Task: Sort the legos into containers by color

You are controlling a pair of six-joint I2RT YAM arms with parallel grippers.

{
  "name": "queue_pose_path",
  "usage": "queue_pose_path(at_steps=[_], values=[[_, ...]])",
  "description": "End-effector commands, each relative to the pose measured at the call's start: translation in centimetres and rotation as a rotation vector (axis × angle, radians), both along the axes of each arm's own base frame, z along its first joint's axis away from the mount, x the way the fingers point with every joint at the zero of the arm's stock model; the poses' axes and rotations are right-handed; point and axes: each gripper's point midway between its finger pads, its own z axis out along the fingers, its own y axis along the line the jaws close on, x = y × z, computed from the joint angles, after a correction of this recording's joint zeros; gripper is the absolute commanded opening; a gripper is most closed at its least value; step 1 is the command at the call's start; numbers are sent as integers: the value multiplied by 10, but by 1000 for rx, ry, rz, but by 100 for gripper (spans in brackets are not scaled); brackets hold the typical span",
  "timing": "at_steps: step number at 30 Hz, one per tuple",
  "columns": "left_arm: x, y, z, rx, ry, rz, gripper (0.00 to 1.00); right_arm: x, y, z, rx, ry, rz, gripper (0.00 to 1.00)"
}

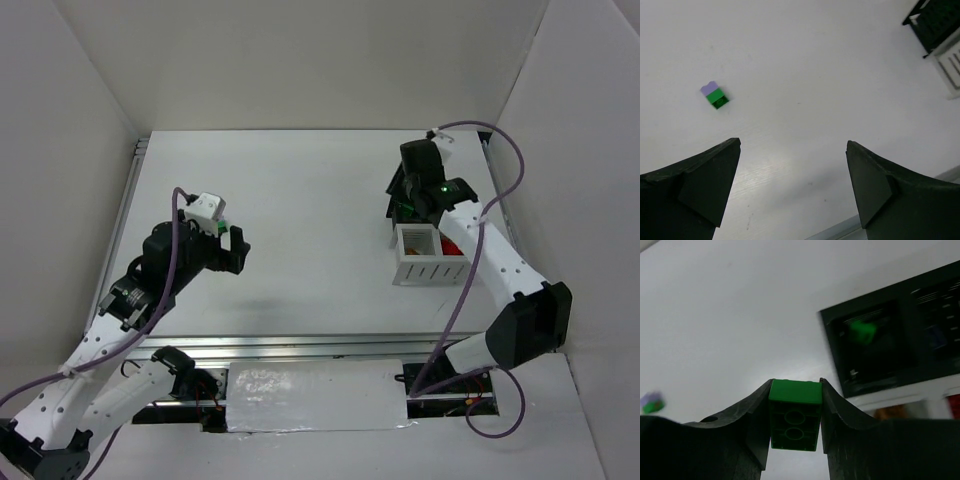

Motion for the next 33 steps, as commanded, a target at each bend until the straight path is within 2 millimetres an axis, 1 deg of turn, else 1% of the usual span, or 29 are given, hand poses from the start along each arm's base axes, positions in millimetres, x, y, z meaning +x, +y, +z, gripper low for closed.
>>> queue_pose_path(at_steps=[1,3,5,6,9,12,18,21,24,29,33], values=[[13,33,-12,30,37,226,100,16,-73,-4,-218,26,-211,0],[17,47,-21,72,69,315,100,21,-87,-8,-235,43,-226,0],[19,53,-28,92,108,367,99,24,-92,-15,-245,61,-223,0],[20,59,-29,107,111,406,99,26,-97,-17,-245,67,-228,0],[23,66,-33,121,134,468,100,28,-99,-29,-249,92,-220,0],[22,72,-32,122,129,501,100,30,-102,-34,-249,100,-225,0],[19,75,-25,95,91,513,100,35,-107,-33,-234,97,-231,0],[19,73,-25,94,90,501,99,35,-108,-30,-225,88,-228,1],[18,78,-26,99,96,528,100,35,-109,-29,-216,83,-227,3],[16,90,-24,91,82,613,100,35,-110,-33,-197,86,-222,4],[16,89,-24,81,77,606,99,36,-111,-37,-189,97,-219,5]])
